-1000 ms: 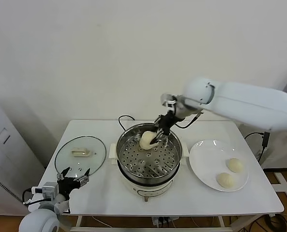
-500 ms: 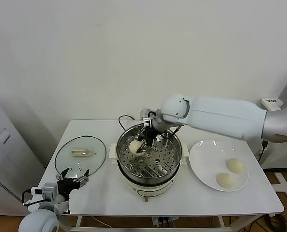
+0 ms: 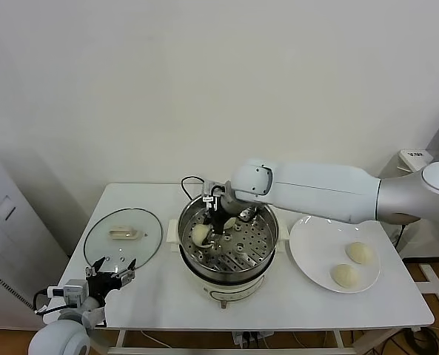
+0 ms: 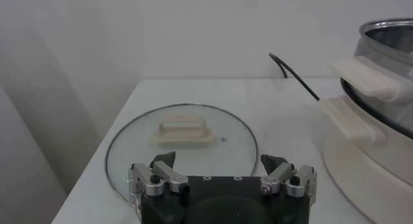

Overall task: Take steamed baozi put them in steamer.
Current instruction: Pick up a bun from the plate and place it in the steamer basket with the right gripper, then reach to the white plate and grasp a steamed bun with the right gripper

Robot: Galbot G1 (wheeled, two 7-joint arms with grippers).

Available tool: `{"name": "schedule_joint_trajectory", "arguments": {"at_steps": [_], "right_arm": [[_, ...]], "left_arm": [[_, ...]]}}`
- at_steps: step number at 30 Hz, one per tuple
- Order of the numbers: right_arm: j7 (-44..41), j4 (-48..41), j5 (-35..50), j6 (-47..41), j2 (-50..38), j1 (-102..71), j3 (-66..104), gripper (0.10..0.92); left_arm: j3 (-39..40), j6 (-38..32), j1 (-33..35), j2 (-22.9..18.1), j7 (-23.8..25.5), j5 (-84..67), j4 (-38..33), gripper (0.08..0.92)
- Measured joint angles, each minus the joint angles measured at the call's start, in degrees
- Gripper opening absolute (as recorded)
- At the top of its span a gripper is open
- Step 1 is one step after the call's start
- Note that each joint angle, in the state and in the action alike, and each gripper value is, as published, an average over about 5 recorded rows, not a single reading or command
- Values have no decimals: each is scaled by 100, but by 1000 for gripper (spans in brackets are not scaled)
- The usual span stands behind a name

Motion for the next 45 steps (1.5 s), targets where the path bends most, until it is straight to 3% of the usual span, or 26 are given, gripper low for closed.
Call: {"name": "schedule_joint_trajectory", "arguments": {"at_steps": [6, 9, 18, 31, 45], "right_arm": [[-68, -49, -26, 4, 3, 25, 57, 800], [-179, -39, -57, 35, -51, 104, 81, 820], [-1128, -52, -420, 413, -670, 843, -83, 823], [-2768, -470, -1563, 1659, -2195, 1587, -581, 823], [-3357, -871, -2904, 2565, -3098, 566, -101, 823]], "left_arm": [[-14, -7, 7, 6, 2, -10, 10, 823], [-15, -7, 5, 5, 2, -11, 10, 823], [9, 3, -42, 30, 2, -22, 3, 823], [37, 32, -66, 61, -3, -60, -52, 823], [39, 46, -44, 48, -8, -61, -99, 823]]}}
